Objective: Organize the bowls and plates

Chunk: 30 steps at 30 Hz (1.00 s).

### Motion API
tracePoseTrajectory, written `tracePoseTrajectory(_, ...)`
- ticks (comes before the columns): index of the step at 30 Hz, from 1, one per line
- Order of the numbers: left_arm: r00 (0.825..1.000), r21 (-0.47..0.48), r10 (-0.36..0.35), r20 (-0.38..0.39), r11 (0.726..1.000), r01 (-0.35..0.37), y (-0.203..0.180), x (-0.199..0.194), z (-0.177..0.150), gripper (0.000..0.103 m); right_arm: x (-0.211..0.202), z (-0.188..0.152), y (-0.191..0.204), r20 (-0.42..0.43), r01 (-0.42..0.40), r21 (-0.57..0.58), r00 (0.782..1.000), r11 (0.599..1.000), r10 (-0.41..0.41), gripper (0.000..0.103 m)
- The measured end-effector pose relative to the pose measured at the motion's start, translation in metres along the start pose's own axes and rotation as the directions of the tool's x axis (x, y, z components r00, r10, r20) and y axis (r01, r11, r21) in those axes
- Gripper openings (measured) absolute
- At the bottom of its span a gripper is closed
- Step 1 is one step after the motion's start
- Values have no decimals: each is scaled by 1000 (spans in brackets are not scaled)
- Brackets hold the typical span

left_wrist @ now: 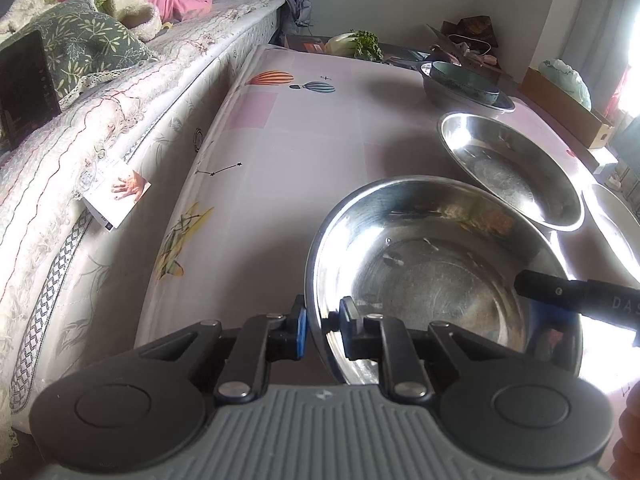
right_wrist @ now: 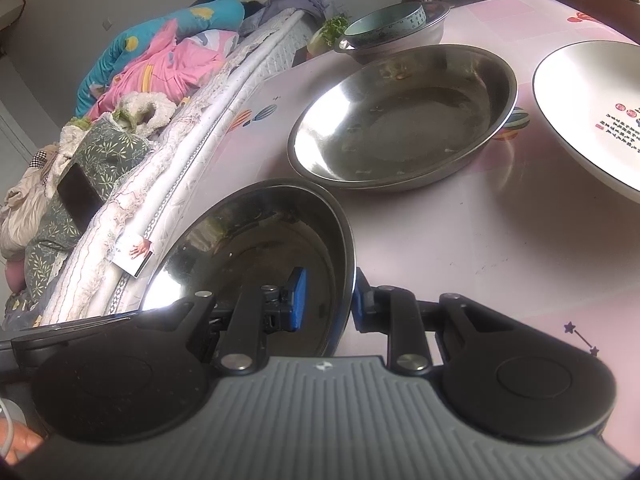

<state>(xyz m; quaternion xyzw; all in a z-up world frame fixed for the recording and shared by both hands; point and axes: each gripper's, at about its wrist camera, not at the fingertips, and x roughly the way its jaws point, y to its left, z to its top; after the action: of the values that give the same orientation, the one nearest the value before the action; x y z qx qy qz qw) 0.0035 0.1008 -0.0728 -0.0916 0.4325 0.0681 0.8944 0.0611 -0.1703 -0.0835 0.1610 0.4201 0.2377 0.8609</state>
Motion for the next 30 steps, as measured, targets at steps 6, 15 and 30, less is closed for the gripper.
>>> tracePoseTrajectory(6, 1000, 9, -1, 0, 1000, 1, 0, 3, 2, 18, 0, 0, 0, 1, 1, -2, 1000, 1000, -1, 22)
tracePoseTrajectory(15, 1000, 28, -4, -2, 1000, 4, -3, 7, 6, 20, 0, 1, -2, 3, -3, 8, 1000, 1000, 3, 22)
tracePoseTrajectory(30, 999, 13, -30, -26, 999, 31, 2, -1, 2, 23, 2, 3, -8, -20, -61, 34, 998, 998, 61, 23)
